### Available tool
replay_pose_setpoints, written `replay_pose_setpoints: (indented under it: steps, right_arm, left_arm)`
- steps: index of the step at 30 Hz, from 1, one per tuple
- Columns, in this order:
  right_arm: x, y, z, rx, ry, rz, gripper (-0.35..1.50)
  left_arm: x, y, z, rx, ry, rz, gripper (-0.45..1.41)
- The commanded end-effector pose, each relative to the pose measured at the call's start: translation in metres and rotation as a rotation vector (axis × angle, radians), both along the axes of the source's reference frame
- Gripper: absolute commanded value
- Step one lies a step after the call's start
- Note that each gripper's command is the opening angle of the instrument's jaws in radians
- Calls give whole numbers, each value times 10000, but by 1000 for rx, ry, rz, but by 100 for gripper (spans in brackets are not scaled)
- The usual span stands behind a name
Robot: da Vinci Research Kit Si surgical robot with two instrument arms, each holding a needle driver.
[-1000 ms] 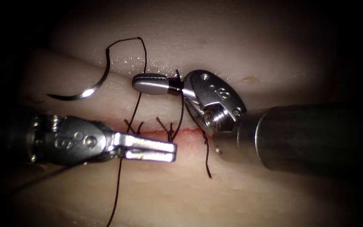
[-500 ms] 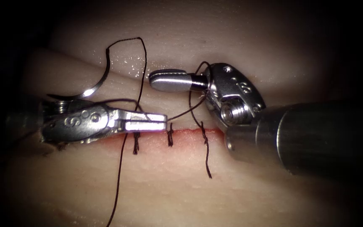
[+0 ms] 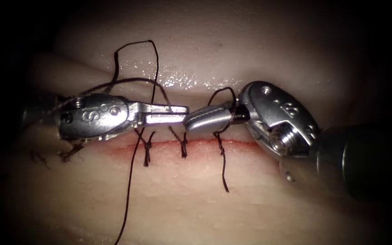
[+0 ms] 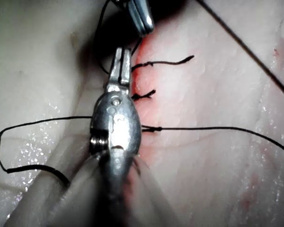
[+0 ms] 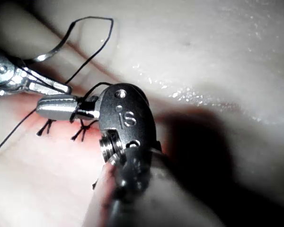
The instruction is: Wound Closure
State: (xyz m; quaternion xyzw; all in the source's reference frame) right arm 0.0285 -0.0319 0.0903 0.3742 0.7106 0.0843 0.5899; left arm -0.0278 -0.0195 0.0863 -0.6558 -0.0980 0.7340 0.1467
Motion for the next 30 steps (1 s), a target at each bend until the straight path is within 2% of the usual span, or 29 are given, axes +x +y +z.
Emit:
replay_pose_setpoints:
  steps: [1, 10, 18, 21, 27, 30]
  right_arm:
    - [9, -3, 6, -17, -4, -27, -35]
    - [10, -7, 2, -217, -34, -293, -35]
    - [25, -8, 8, -443, -92, -505, -35]
    - [32, -18, 15, -518, -122, -574, -35]
    - [32, -40, 28, -597, -136, -654, 32]
    - [26, -46, 32, -611, -130, -668, 37]
  left_arm:
    - [-8, -4, 6, 7, -8, 6, -45]
    - [-18, 7, 11, 8, -16, 4, -45]
    - [-22, 1, 10, 5, -19, 7, -45]
    - [-20, -1, 9, 11, -21, 10, -45]
    - [-14, -3, 8, 17, -26, 16, -45]
    - [-11, -2, 8, 17, -28, 20, -45]
